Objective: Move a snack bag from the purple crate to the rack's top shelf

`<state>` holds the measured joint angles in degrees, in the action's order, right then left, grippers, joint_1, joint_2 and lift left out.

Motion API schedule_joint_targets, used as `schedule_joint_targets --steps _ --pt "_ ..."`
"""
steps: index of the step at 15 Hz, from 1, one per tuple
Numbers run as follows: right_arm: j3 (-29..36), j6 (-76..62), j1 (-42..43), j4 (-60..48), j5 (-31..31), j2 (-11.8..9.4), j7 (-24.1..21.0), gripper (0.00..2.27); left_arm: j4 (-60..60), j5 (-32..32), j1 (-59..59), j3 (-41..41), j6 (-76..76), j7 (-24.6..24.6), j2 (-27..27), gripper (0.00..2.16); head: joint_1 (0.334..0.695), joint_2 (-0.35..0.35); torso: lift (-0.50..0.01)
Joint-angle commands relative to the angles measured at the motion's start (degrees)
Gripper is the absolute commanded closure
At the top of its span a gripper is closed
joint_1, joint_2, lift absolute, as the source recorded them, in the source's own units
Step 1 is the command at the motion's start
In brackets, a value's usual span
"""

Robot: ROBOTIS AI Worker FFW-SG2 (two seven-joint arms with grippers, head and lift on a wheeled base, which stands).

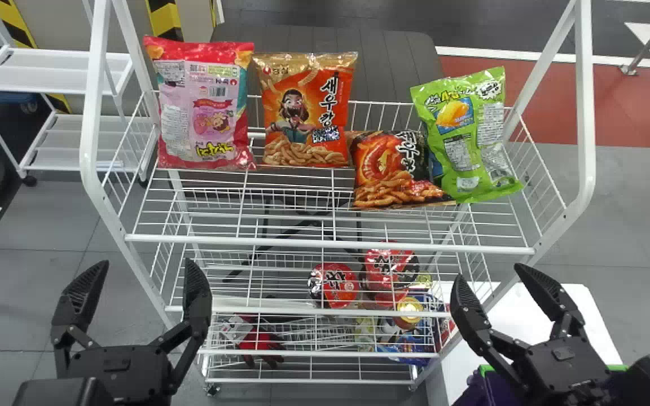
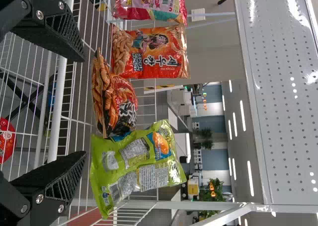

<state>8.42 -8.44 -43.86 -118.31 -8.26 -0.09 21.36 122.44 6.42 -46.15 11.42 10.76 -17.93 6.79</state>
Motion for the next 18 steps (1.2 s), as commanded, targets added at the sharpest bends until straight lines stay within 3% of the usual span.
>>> schedule_joint_targets --steps 1,18 --pt "-0.07 -0.39 -0.09 0.01 0.0 0.01 0.0 0.18 -0.01 0.0 0.01 0.0 0.0 0.0 -0.02 0.15 0.695 -0.072 0.001" --pt "-0.95 -2.67 -0.88 -0.78 -0.53 -0.34 0.08 0.18 0.96 0.26 -1.14 -0.09 1.23 -0.26 -0.02 0.15 0.695 -0.06 0.001"
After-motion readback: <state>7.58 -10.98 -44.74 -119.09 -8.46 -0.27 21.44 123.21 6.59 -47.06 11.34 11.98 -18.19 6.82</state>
